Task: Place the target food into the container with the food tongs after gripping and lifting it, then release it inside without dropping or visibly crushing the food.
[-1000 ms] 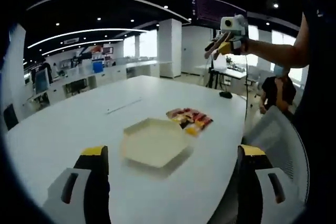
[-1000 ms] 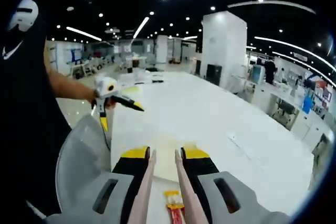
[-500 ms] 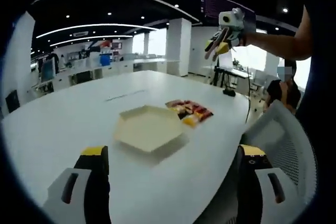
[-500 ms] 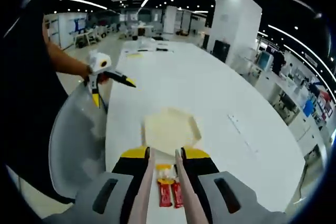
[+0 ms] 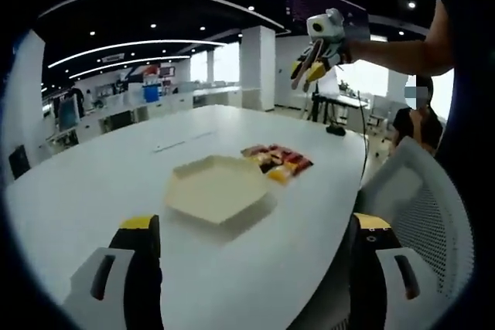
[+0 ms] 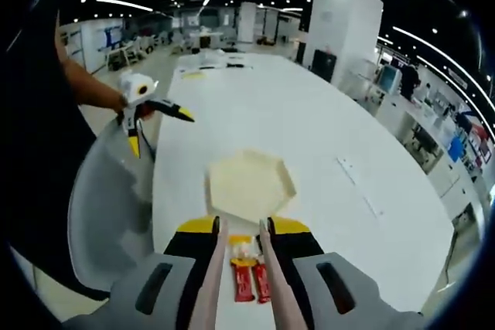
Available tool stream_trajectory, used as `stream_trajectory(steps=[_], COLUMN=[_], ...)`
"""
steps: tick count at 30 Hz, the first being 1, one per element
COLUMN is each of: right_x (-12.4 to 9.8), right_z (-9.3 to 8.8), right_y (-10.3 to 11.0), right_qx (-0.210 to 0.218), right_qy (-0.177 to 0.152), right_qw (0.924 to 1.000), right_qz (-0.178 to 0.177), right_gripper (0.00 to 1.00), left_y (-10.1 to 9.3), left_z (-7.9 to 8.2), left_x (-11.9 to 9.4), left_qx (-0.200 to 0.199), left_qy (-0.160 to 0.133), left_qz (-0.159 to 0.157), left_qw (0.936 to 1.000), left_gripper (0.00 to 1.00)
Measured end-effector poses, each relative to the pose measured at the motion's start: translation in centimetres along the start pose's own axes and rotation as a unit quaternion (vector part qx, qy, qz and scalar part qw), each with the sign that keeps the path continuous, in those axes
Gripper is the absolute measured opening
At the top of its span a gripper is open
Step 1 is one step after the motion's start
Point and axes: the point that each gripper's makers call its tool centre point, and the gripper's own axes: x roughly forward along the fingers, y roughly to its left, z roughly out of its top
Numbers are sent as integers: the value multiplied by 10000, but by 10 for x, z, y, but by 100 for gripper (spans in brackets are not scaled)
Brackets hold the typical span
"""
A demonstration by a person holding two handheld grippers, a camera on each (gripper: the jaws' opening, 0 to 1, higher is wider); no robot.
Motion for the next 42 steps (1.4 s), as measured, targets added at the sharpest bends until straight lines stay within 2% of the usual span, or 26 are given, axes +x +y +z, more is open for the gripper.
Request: stream_trajectory(steps=[4, 7, 14, 23, 26, 30, 34, 42], right_x=[7, 13, 27, 46, 53, 63, 71, 88], right_z=[-7, -11, -20, -30, -34, -43, -50, -70], right_y=[-2, -1, -2, 3, 5, 5, 6, 8], right_qx=[-2, 3, -164, -117, -106, -62, -12, 27], right_qy=[94, 126, 238, 324, 370, 427, 474, 671], right_qw=[10000, 9999, 9996, 9992, 9989, 9985, 9982, 9969], right_qz=[0, 30, 63, 212, 285, 328, 357, 420], right_gripper=[25, 25, 24, 25, 25, 25, 25, 25], left_y=[-6, -7, 1, 1, 3, 3, 4, 2], left_z=[-3, -4, -2, -4, -8, -8, -9, -13], left_x=[3, 2, 0, 1, 1, 1, 2, 3], left_qx=[157, 129, -51, 10, 115, 101, -51, -19], left_qy=[96, 119, 30, 82, 201, 178, 163, 271], left_qz=[-73, -112, -14, 21, 63, 47, 9, 6], left_qw=[9998, 9998, 10000, 10000, 9997, 9998, 9999, 9996], left_gripper=[98, 98, 97, 95, 93, 94, 99, 99])
